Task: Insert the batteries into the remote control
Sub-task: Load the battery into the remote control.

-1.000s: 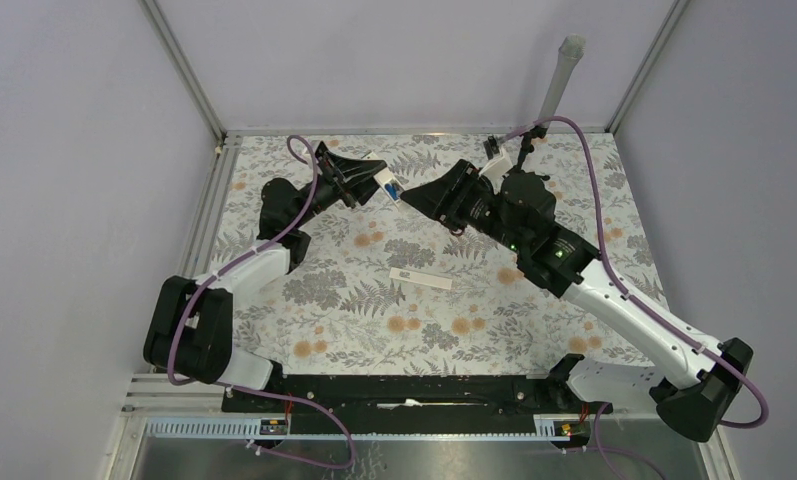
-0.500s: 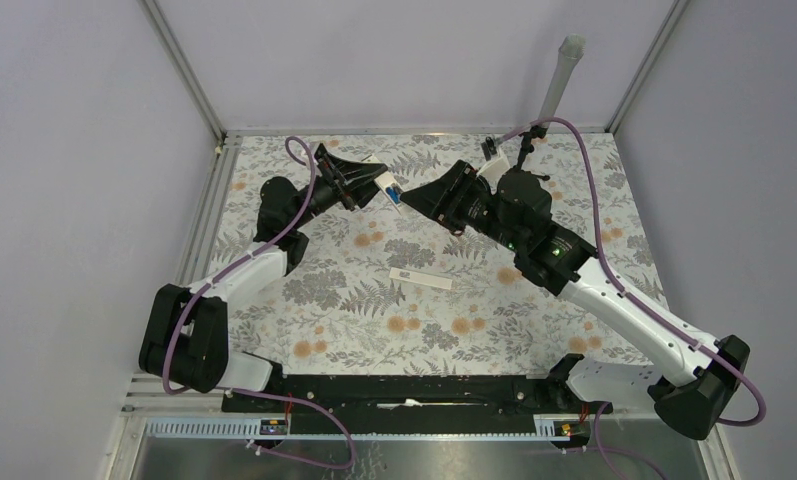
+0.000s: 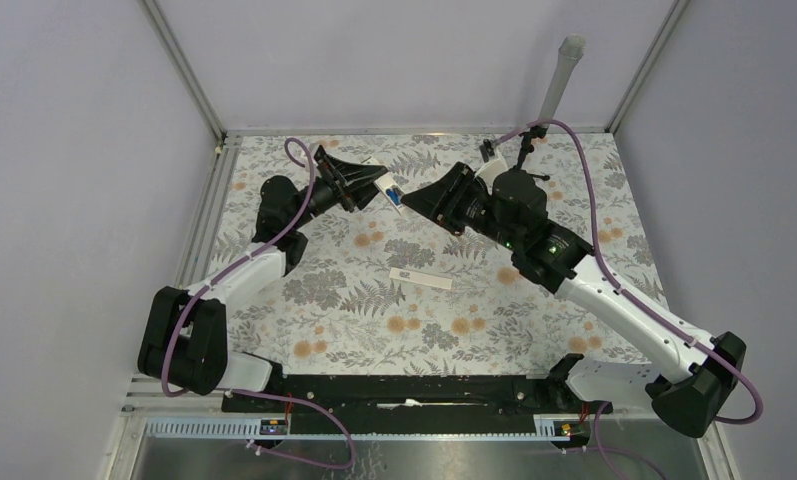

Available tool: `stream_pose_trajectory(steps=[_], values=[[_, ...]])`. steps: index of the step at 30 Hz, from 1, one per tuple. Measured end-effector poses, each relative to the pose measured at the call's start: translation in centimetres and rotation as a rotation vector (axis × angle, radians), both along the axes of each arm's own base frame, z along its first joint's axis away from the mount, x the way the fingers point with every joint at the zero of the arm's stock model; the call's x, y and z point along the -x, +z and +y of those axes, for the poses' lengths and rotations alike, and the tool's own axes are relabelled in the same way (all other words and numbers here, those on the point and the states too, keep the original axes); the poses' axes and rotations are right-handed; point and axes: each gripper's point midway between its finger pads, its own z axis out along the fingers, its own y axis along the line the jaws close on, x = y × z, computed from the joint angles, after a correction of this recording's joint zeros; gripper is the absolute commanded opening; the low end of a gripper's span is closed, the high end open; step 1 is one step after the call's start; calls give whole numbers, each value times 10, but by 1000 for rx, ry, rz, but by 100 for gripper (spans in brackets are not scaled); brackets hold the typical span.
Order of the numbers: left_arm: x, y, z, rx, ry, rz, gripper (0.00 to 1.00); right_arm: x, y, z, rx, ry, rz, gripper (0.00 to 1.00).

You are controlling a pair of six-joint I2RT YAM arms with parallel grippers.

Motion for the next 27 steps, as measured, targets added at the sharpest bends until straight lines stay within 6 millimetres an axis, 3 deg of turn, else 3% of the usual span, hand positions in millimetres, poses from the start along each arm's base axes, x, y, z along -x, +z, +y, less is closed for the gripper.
stream_pose_trajectory(steps=[12,27], values=[[-1,-5,0,-17,4,6,16,-10,-3,-10,-26,-34,53,41],[-4,-6,2,-31,15,-5,16,-11,-12,-3,-18,1,84,35]])
